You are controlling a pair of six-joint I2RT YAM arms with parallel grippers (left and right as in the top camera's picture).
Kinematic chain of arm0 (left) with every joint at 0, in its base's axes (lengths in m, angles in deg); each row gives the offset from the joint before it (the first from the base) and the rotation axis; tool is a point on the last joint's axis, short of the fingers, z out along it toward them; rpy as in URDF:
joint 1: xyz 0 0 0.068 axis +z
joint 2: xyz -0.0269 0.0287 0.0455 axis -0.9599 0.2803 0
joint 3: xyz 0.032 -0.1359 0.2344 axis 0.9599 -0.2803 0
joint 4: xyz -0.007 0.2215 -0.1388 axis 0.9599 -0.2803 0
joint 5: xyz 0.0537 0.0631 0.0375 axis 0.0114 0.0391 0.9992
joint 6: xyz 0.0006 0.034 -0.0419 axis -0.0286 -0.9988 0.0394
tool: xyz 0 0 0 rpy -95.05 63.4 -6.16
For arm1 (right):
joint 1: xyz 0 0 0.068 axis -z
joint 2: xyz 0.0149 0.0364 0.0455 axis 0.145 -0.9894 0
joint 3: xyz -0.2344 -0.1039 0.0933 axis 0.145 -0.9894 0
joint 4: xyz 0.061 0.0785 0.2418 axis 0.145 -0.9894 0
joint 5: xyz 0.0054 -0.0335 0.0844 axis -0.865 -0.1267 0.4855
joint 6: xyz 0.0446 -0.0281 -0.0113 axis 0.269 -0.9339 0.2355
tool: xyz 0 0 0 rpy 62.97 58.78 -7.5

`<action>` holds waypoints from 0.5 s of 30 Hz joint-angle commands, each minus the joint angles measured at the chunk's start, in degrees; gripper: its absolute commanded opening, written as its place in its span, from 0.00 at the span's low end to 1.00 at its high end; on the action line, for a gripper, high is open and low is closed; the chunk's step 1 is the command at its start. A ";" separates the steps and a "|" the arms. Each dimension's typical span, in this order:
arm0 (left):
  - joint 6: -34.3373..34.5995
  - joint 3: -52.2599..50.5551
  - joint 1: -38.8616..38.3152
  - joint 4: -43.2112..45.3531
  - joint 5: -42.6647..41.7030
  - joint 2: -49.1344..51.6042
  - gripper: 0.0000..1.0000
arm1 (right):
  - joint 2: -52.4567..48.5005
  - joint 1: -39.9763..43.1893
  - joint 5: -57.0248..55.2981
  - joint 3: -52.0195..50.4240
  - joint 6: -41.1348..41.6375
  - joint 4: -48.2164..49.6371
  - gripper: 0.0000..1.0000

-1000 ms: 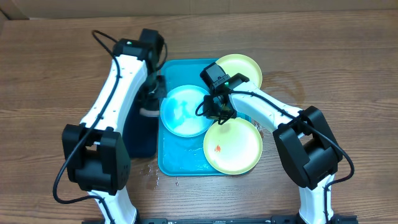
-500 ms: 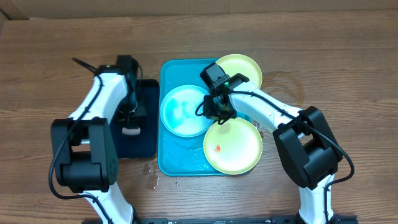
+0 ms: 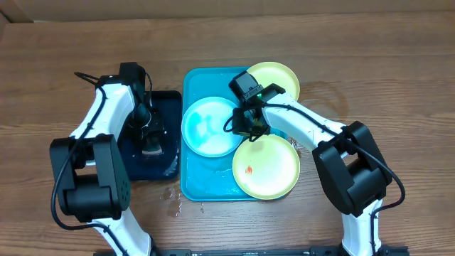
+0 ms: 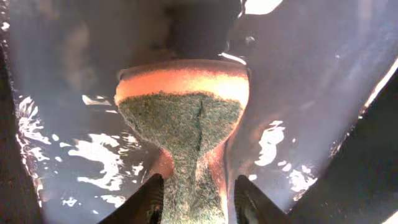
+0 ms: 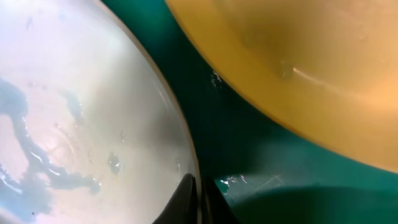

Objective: Clean dirty plates on tray and stack at the side
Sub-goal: 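Carry the sponge back and release it onto the black tray, then lift the light-blue plate with the right gripper and tip it over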

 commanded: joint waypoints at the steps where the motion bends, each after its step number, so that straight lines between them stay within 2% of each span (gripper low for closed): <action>1: 0.92 2.64 0.79 -0.20 -1.09 -5.51 0.45 | 0.07 -0.20 0.17 -0.28 -0.39 0.24 0.04; 3: 1.31 3.82 1.16 -0.90 -1.75 -8.52 0.51 | 0.07 -0.17 0.15 -0.20 -0.39 0.13 0.04; 12: 1.31 5.73 1.57 -1.73 -2.40 -25.94 0.55 | 1.20 -0.09 0.17 6.36 -0.44 -4.15 0.04; 13: 1.42 5.73 1.57 -1.70 -2.32 -27.39 1.00 | 1.44 -0.09 0.15 7.34 -0.44 -4.83 0.04; 15: 1.92 5.73 1.57 -1.64 -1.95 -30.47 1.00 | 2.21 -0.09 0.15 9.55 -0.66 -6.60 0.04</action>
